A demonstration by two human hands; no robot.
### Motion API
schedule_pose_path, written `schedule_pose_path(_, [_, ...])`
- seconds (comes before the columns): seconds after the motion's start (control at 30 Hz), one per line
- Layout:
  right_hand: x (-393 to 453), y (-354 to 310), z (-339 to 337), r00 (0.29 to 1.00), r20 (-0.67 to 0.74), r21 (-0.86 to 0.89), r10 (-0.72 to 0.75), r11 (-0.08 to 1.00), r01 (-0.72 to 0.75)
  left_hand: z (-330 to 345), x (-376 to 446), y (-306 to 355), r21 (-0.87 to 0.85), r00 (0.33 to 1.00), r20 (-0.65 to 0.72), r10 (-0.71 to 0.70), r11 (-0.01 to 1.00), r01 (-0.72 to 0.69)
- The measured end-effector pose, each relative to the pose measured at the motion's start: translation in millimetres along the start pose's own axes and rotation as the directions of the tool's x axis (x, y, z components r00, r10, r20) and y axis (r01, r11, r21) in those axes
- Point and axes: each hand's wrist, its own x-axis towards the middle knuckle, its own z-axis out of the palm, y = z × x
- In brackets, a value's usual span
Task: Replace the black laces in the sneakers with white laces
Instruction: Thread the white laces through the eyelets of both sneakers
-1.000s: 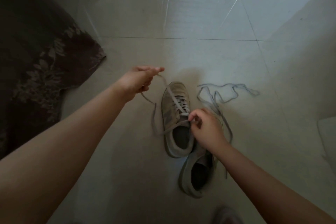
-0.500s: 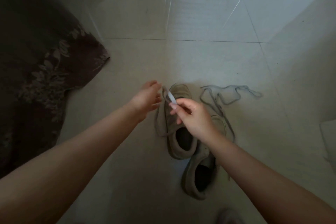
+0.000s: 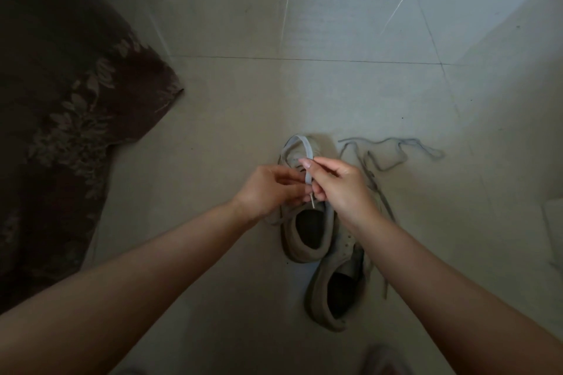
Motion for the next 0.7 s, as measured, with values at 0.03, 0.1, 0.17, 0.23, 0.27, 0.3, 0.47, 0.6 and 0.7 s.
schedule_pose_path(0.03, [0, 0, 0, 1.000, 0.010, 0.005, 0.007, 1.000, -0.007, 1, 0, -1, 0.006, 1.000, 0.014, -0.017, 1.000, 0.017])
schedule_pose_path(0.1, [1, 0, -2, 1.000, 0.027, -0.024, -0.006, 1.000, 0.006, 5, 0, -4, -0.036, 0.999, -0.023, -0.042, 0.999, 0.041])
schedule_pose_path(0.17, [3, 0, -9, 0.997, 0.012, -0.145, -0.076, 0.987, 0.077, 4, 3, -7, -0.100, 0.987, -0.150, -0.057, 0.994, 0.043])
schedule_pose_path(0.23, [3, 5, -22, 0.973, 0.031, -0.415, -0.229, 0.883, 0.221, 0, 6, -11, -0.109, 0.959, -0.277, -0.060, 0.994, 0.031])
schedule_pose_path(0.27, [2, 9, -27, 0.954, 0.073, -0.558, -0.290, 0.781, 0.280, -2, 6, -13, -0.103, 0.945, -0.321, -0.059, 0.994, 0.027])
schedule_pose_path(0.3, [0, 15, -30, 0.939, 0.116, -0.659, -0.324, 0.683, 0.317, -4, 7, -16, -0.089, 0.936, -0.347, -0.054, 0.996, 0.025])
schedule_pose_path(0.47, [-11, 42, -26, 0.881, 0.194, -0.732, -0.432, 0.534, 0.423, 0, 6, -26, -0.012, 0.934, -0.357, -0.028, 1.000, 0.025])
schedule_pose_path(0.6, [-11, 43, -27, 0.859, 0.237, -0.727, -0.454, 0.504, 0.466, 4, 5, -27, -0.068, 0.934, -0.355, -0.046, 0.997, 0.023])
schedule_pose_path(0.7, [-7, 45, -23, 0.894, 0.239, -0.751, -0.379, 0.512, 0.418, 5, 5, -28, -0.085, 0.933, -0.358, -0.046, 0.996, 0.017])
